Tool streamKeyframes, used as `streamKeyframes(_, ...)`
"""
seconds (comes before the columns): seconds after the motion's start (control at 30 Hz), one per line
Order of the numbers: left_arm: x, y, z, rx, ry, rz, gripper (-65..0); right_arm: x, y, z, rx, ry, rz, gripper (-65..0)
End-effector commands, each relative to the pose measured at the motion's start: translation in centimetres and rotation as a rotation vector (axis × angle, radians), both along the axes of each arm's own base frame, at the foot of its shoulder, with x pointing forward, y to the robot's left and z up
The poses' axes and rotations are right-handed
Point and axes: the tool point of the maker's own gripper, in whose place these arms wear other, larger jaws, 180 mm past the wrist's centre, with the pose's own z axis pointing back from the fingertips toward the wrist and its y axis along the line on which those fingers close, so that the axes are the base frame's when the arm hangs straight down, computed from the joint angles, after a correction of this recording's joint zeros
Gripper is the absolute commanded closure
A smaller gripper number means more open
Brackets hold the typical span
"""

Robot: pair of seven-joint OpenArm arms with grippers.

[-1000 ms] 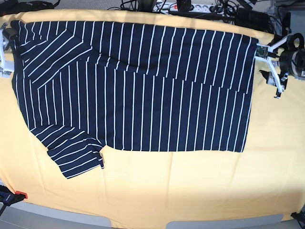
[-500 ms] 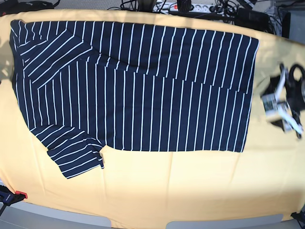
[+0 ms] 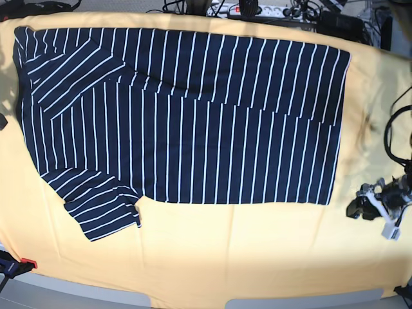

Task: Fold the T-shirt properly
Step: 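Move both grippers to the hem corners and grasp them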

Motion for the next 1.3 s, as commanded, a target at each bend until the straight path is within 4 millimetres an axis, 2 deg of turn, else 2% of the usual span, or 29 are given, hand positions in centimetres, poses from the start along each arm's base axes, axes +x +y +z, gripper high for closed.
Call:
streamKeyframes(0.0, 1.1, 0.2, 1.7, -0.076, -0.056, 0.021, -36.3, 0.7, -0.6, 1.6, -0.033, -0.035, 0.005, -31.9)
streamKeyframes(0.13, 1.1, -2.1, -2.4, -0.224, -0.005, 0.04, -36.7, 1.3, -0.3, 1.8, -0.019, -0.064, 0.013, -31.9)
streamKeyframes(0.27, 0.6, -5.0, -5.4, -0.248, 0.048, 0.014, -36.7, 1.3, -0.4, 1.8, -0.019, -0.065, 0.003, -31.9)
streamKeyframes(0.47, 0.2, -8.3, -7.6, -0.236, 0.112, -0.036, -36.6, 1.2, -0.4, 1.8, -0.02, -0.063, -0.003, -31.9)
streamKeyframes(0.57, -0.3, -9.7, -7.9, -0.271, 0.151, -0.072, -35.9, 1.3, -0.3, 1.8, -0.014, -0.069, -0.001, -31.9)
streamKeyframes(0.63, -0.1, -9.8, -7.4, -0.304, 0.138, -0.061, -29.6, 1.4, 0.0, 1.7, 0.0, -0.077, -0.001, -31.9)
streamKeyframes(0.77, 0.0, -9.4, -7.1, -0.319, 0.13, -0.05, -6.0, 1.9, 2.0, 0.2, 0.101, -0.122, 0.008, -31.9)
streamKeyframes(0.8, 0.0, -9.4, -7.1, -0.319, 0.13, -0.05, -1.3, 2.3, 2.5, -0.3, 0.124, -0.151, 0.01, -31.9)
streamKeyframes(0.83, 0.0, -9.5, -7.1, -0.319, 0.13, -0.05, 0.0, 2.9, 2.9, -0.8, 0.135, -0.193, 0.013, -31.9)
streamKeyframes(0.93, 0.1, -9.5, -7.0, -0.321, 0.125, -0.049, 0.0, 5.3, 3.5, -1.3, 0.139, -0.36, -0.007, -32.4)
streamKeyframes(1.07, 0.1, -9.7, -7.1, -0.325, 0.124, -0.051, 0.0, 8.7, 3.7, -0.9, 0.151, -0.542, -0.106, -39.6)
streamKeyframes(1.17, 0.1, -10.1, -7.1, -0.329, 0.125, -0.056, 0.0, 11.0, 3.5, -1.6, 0.222, -0.606, -0.203, -40.7)
streamKeyframes(1.27, 0.1, -10.1, -7.1, -0.329, 0.125, -0.055, 0.0, 13.2, 2.9, -3.4, 0.329, -0.599, -0.331, -40.7)
